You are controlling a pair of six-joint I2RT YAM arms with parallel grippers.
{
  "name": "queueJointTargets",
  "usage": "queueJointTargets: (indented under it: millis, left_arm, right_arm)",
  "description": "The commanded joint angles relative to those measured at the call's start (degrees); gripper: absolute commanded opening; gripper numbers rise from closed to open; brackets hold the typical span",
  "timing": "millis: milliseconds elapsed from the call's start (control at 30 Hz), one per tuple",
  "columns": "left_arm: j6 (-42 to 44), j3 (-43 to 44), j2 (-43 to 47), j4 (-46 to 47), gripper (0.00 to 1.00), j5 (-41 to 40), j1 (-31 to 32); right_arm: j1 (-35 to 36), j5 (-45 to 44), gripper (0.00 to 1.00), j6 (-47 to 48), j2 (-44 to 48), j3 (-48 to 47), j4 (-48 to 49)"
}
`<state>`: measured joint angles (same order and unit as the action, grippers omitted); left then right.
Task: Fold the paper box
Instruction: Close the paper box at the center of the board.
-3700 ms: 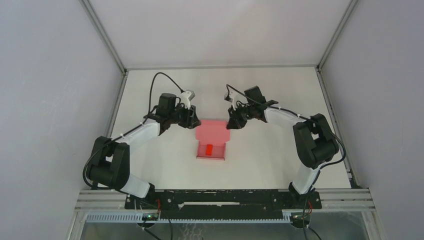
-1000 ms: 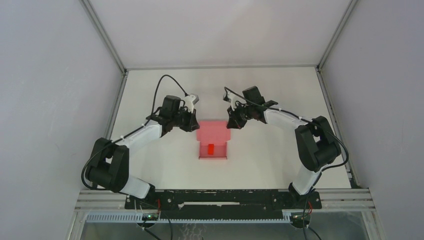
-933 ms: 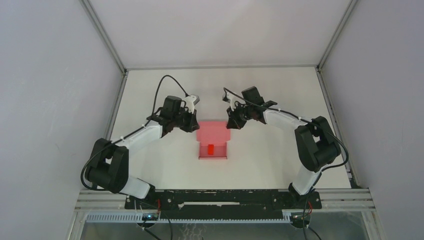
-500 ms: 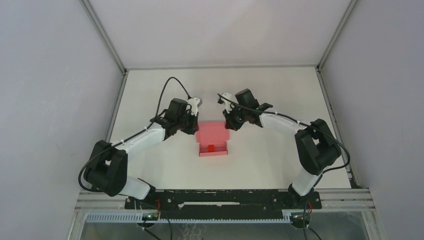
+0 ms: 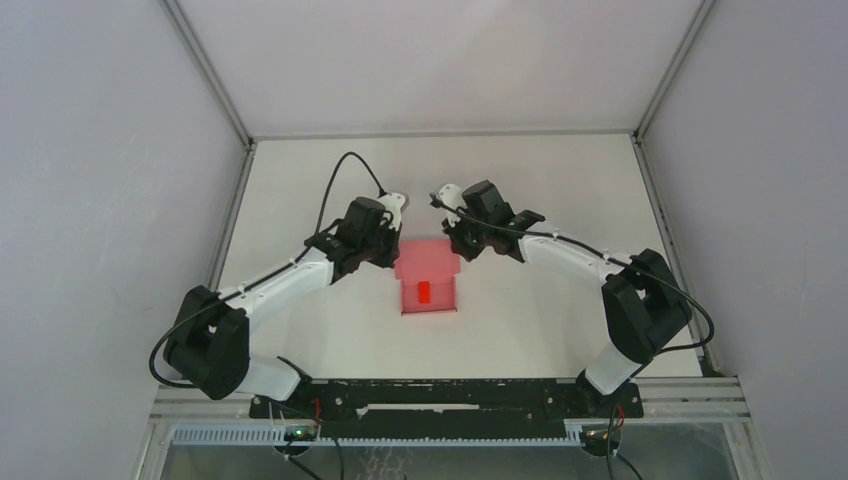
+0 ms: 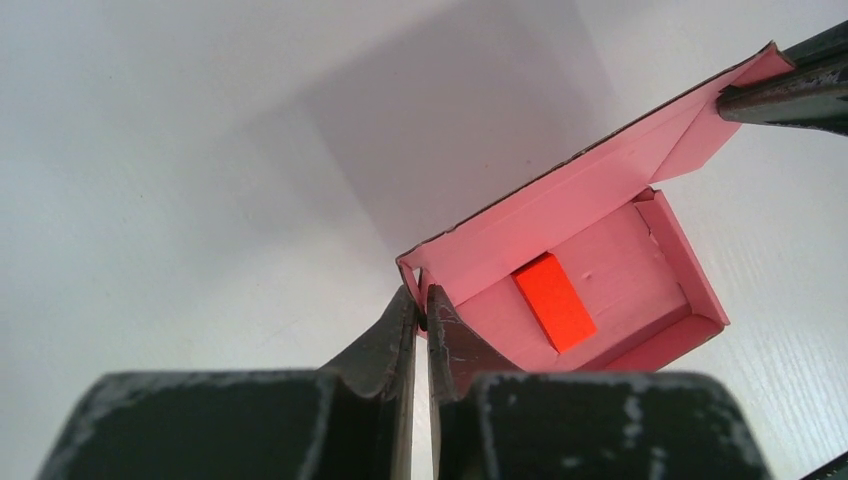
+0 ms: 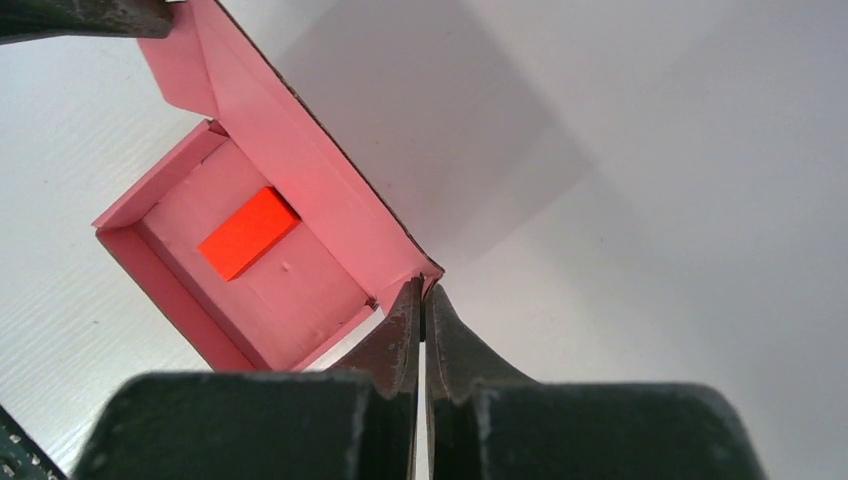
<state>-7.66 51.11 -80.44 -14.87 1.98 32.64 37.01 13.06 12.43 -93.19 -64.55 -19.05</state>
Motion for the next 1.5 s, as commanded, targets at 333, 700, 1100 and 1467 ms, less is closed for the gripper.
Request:
queueJointTargets:
  millis: [333, 700, 1100, 1467]
  left_arm:
    - [-4.5, 5.3, 2.2, 0.5, 0.10, -4.3, 3.9]
    - [-7.6, 5.2, 3.1, 2.8, 0.10, -10.4, 6.4]
    - [-10.3, 4.3, 4.2, 6.2, 0.10, -15.2, 7.9]
    - [-12.3, 3.9, 2.1, 9.3, 0.11, -17.2, 9.3]
  right_arm:
    - [5.2, -9.9, 0.03, -7.0, 2.5, -2.1, 4.4]
    - [8.0, -19.2, 0.02, -12.0, 3.5, -2.1, 6.1]
    - [10.7, -26.1, 0.02, -15.8, 4.5, -2.1, 7.5]
    - [12.1, -30.7, 0.02, -21.6, 2.9, -2.1, 9.1]
